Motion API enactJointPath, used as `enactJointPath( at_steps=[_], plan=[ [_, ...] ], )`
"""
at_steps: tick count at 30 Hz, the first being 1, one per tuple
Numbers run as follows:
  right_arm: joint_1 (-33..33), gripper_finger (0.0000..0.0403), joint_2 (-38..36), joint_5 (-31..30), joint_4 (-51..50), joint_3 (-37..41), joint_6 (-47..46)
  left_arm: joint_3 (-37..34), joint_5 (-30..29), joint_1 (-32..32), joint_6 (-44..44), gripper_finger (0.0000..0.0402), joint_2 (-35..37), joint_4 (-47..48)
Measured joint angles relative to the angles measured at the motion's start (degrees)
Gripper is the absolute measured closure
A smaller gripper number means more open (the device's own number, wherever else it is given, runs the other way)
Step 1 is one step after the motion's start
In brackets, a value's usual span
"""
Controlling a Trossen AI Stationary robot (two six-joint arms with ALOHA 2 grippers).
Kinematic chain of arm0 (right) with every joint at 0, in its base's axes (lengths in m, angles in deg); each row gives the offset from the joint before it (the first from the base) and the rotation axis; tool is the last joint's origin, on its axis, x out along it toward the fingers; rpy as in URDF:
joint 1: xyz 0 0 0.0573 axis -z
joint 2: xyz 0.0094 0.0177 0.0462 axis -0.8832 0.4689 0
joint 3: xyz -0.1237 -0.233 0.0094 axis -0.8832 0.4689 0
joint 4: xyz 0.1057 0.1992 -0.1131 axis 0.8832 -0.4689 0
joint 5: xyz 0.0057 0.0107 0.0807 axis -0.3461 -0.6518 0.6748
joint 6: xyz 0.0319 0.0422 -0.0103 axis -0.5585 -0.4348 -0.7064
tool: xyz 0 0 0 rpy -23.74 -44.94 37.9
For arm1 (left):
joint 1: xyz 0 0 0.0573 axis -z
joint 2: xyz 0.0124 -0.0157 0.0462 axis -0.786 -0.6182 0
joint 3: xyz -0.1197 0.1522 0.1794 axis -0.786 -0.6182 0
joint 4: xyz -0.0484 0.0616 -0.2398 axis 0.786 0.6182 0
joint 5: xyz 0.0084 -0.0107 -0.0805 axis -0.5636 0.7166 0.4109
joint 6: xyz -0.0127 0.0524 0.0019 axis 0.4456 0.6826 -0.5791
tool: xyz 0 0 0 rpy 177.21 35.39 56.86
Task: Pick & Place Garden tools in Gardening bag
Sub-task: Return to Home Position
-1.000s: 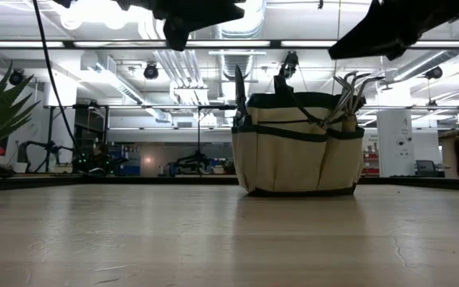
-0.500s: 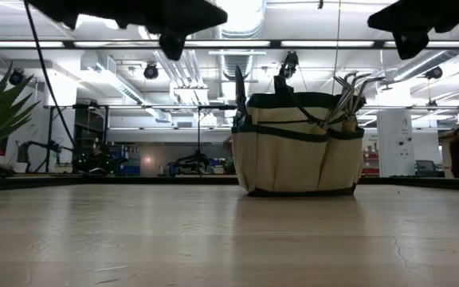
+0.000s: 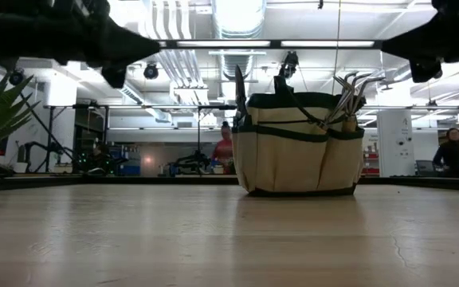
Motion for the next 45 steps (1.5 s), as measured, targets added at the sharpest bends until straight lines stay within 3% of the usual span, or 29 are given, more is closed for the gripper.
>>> enactJointPath(
  at_steps=[12,18,22,33,45],
  plan=[
    [0.0,0.0394,-9.4,-1.5,0.1,2.8,5.6,-9.1,-1.1,0.0,1.0,0.0391,14.1,-3.9],
    [0.0,0.0394,-14.3,1.7,-0.4,3.7,8.0,-13.4,-2.1,0.0,1.1,0.039,21.8,-4.1],
    [0.1,0.0394,-15.9,1.4,-0.3,4.2,11.8,-14.0,-2.1,0.0,2.7,0.039,25.4,0.5],
    [0.0,0.0394,-15.9,1.9,4.3,9.0,18.8,-14.0,-1.9,0.0,3.3,0.039,26.5,4.0],
    [0.0,0.0394,-14.5,1.5,1.6,9.6,12.7,-14.1,-1.9,0.0,3.3,0.039,26.5,4.1]
  ],
)
